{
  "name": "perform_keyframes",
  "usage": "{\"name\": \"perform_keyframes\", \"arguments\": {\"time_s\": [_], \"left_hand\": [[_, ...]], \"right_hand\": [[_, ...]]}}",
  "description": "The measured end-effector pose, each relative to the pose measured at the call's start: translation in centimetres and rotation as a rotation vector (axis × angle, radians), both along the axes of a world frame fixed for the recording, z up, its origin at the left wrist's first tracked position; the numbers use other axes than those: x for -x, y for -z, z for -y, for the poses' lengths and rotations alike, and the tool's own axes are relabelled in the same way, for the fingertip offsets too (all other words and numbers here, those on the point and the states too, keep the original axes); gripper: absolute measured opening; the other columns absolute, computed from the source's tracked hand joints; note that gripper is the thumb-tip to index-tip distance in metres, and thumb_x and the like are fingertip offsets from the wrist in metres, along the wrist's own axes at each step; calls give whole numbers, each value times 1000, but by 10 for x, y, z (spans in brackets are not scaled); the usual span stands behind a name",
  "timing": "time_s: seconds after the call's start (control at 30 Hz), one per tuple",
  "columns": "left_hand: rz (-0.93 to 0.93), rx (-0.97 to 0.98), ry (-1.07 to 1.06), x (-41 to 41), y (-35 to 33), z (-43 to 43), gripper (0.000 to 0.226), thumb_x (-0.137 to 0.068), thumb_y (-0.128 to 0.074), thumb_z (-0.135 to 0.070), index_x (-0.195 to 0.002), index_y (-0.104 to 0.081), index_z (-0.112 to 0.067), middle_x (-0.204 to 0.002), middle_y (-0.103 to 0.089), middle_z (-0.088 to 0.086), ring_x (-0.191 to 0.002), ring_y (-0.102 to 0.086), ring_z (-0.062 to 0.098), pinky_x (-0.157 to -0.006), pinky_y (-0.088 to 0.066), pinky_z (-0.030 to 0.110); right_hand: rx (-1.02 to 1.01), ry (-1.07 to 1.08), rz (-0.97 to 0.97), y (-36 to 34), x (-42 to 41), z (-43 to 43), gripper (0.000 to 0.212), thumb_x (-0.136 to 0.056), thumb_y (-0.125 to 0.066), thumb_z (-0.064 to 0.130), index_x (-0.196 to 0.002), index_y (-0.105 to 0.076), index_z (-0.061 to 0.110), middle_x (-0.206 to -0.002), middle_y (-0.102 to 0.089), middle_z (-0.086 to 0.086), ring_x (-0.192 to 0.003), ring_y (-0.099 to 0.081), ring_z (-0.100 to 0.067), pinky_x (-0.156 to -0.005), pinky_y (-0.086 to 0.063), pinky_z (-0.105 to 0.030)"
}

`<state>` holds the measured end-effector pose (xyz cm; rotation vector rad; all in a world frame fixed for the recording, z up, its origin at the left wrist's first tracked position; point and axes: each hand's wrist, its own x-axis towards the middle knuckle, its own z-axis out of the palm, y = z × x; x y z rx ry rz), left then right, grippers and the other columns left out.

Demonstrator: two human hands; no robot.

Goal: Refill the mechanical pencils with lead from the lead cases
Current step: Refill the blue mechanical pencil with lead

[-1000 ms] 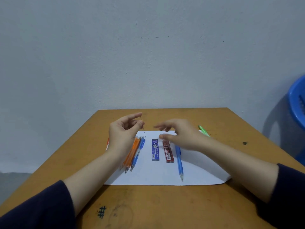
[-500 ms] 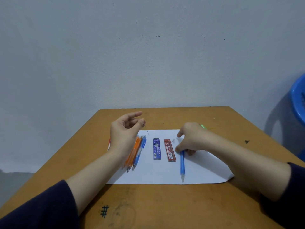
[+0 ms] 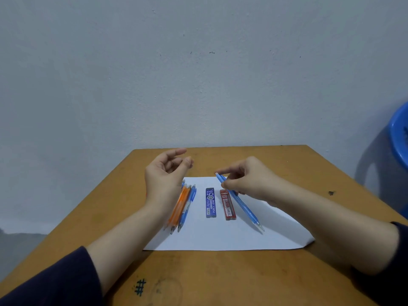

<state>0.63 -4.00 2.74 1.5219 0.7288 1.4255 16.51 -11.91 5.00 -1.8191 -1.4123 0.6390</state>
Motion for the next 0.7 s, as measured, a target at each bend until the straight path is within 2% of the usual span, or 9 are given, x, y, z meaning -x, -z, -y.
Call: {"name": "perform_keyframes", "arguments": {"time_s": [0.07,0.1,0.23,0.33,0.5,0.7], "left_hand": [[20,-11,-2,0,-1,1,17,-87,-66,-9,-103,-64,-13,-78,-71,-1,-77,-69,2,-75,-53,14],[30,-14,-3,1,-2,1,18,-87,-66,-9,-104,-64,-13,-77,-71,-2,-78,-69,3,-76,-54,15],[66,-25,-4,1,-2,0,18,-86,-66,-8,-103,-64,-13,-77,-71,-2,-79,-69,5,-75,-54,15],[79,-30,-12,2,-3,1,18,-86,-66,-8,-103,-63,-13,-78,-71,-2,-79,-69,5,-74,-53,14],[88,-33,-18,3,-4,2,17,-86,-66,-8,-101,-63,-16,-80,-70,-1,-78,-69,5,-72,-52,12],[103,-30,-2,2,-5,4,17,-86,-66,-6,-99,-62,-16,-80,-70,1,-77,-69,5,-71,-51,12]], "right_hand": [[-86,2,65,4,1,-1,32,-85,-67,15,-113,-68,31,-75,-66,9,-67,-57,-6,-71,-50,-30],[-120,-4,96,6,1,-1,33,-84,-67,17,-112,-68,34,-72,-63,12,-66,-54,-5,-73,-49,-32],[-199,-89,123,10,7,0,36,-86,-67,13,-116,-66,34,-76,-59,11,-65,-50,-5,-61,-44,-20],[-240,-115,147,10,11,2,36,-87,-66,14,-117,-65,33,-80,-60,11,-67,-51,-3,-58,-42,-14],[-305,-115,134,11,13,3,36,-86,-67,13,-114,-66,36,-82,-61,12,-72,-53,-5,-65,-46,-20],[-299,-122,143,12,14,3,37,-86,-67,14,-115,-64,37,-83,-61,13,-75,-54,-6,-64,-46,-17]]}}
